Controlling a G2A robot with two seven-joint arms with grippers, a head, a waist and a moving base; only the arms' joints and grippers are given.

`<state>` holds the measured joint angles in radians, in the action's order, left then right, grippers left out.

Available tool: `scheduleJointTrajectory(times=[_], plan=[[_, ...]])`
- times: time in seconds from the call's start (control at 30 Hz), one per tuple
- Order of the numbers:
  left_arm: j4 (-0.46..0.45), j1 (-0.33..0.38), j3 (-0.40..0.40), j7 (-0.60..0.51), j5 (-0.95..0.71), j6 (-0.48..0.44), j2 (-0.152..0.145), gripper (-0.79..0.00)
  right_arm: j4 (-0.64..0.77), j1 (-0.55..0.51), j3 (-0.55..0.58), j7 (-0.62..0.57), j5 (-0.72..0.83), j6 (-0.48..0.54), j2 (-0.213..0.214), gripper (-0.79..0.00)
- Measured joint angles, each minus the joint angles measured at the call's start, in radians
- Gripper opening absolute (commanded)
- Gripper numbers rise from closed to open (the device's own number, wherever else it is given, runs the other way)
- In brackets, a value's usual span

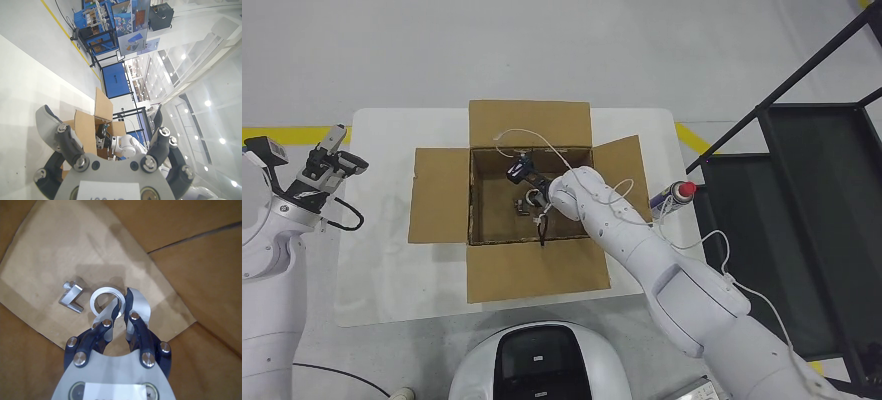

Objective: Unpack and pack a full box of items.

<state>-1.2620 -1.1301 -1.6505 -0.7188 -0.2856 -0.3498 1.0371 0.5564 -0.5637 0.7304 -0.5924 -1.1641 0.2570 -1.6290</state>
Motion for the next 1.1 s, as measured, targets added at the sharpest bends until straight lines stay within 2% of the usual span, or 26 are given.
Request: scheduleJointTrajectory(times=[0.17,0.37,0.6,0.8,0.93,1.1], plan=[[0.000,0.000,0.000,0.000,0.000,0.000,0.000,0.000,0.069,-0.017,0.026,-0.011,-0.013,0.009,0.019,-0.785],[0.000,0.000,0.000,0.000,0.000,0.000,0.000,0.000,0.259,-0.088,0.101,-0.066,-0.037,0.020,0.071,-0.785],[0.000,0.000,0.000,0.000,0.000,0.000,0.000,0.000,0.660,-0.296,0.279,-0.164,0.009,0.072,0.150,-0.785],[0.000,0.000,0.000,0.000,0.000,0.000,0.000,0.000,0.949,-0.470,0.401,-0.198,0.071,0.101,0.189,-0.785],[0.000,0.000,0.000,0.000,0.000,0.000,0.000,0.000,1.051,-0.530,0.448,-0.182,0.125,0.150,0.203,-0.785],[0.000,0.000,0.000,0.000,0.000,0.000,0.000,0.000,1.075,-0.549,0.466,-0.160,0.162,0.184,0.208,-0.785]])
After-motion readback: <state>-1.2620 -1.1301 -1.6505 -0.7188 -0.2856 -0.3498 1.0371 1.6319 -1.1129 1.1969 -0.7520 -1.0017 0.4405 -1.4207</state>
